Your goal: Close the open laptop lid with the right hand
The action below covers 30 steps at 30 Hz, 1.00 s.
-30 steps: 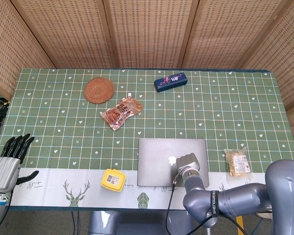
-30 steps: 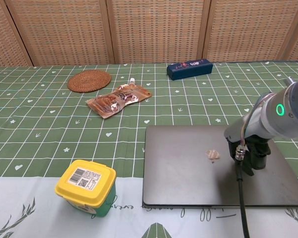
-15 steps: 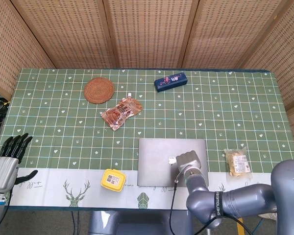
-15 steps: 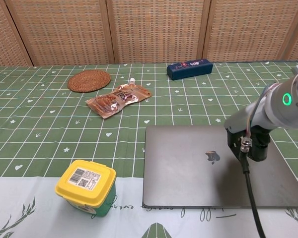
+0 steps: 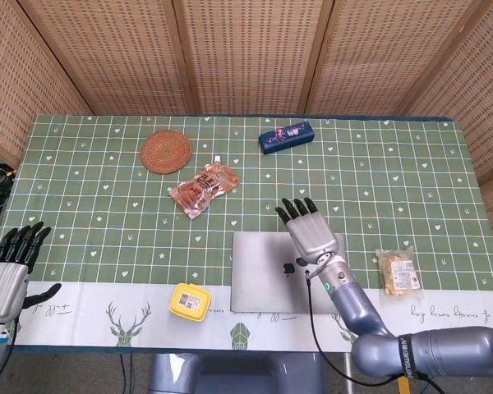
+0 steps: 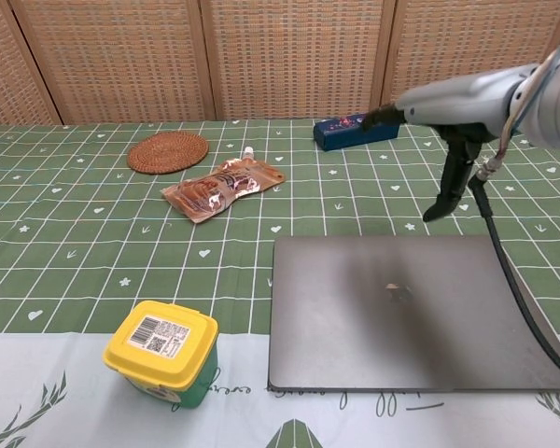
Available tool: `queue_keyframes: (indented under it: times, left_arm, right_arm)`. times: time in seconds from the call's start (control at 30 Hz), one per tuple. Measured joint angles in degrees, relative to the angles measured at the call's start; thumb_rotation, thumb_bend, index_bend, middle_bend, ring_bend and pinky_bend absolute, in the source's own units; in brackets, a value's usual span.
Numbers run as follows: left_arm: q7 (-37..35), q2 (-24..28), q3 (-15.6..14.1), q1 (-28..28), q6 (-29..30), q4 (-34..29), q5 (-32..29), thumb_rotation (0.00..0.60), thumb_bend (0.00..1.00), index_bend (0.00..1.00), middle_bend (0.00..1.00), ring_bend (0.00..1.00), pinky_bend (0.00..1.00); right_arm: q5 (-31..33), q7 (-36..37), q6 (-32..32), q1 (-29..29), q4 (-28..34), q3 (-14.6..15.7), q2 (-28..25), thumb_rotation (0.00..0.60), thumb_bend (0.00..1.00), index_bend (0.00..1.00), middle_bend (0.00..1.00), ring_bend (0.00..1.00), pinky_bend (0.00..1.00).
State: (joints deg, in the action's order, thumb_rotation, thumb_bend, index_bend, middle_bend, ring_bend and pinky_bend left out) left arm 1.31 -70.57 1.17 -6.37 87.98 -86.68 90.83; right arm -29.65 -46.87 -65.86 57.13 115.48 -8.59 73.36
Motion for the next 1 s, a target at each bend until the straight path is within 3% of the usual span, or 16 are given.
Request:
queue_keyframes:
  times: [0.13, 0.23, 0.43, 0.73, 1.0]
  left_arm:
    - [0.6, -0.5, 0.1, 0.0, 0.1, 0.3, 0.0, 0.6, 0.13, 0.0, 0.0, 0.0, 0.0]
    - [0.8, -0.8, 0.3, 0.1, 0.3, 0.6, -0.1, 0.6, 0.13, 0.0, 0.0, 0.0, 0.0]
    - [1.3, -2.0, 0.7, 0.0, 0.2, 2.1, -0.9, 0.6, 0.13, 0.0, 0.0, 0.0, 0.0]
    - [1.6, -3.6, 0.8, 0.0, 0.9, 3.8, -0.4, 0.6, 0.13, 0.0, 0.0, 0.0, 0.0]
    - [1.2, -4.4, 0.9, 0.1, 1.6, 4.4, -0.1, 0.6, 0.13, 0.0, 0.0, 0.0, 0.0]
  right_arm:
    - [-18.2, 14.5, -0.7, -7.4, -4.1, 2.2, -0.7, 0.6, 0.19, 0.0, 0.0, 0.0, 0.0]
    - [-28.3, 24.6, -2.0, -12.9, -7.9, 4.2, -1.0, 0.6, 0.17, 0.0, 0.0, 0.0, 0.0]
    - [-40.2, 42.4, -8.2, -23.0, -18.3, 8.6, -0.5, 0.6, 0.16, 0.0, 0.0, 0.0, 0.0]
    - [-51.9, 59.5, -19.4, -36.5, -38.2, 13.4, 2.4, 0.6, 0.16, 0.0, 0.0, 0.0, 0.0]
    - [-55.7, 64.8, -22.7, -41.4, -45.3, 14.3, 4.4, 0.6, 0.16, 0.0, 0.0, 0.0, 0.0]
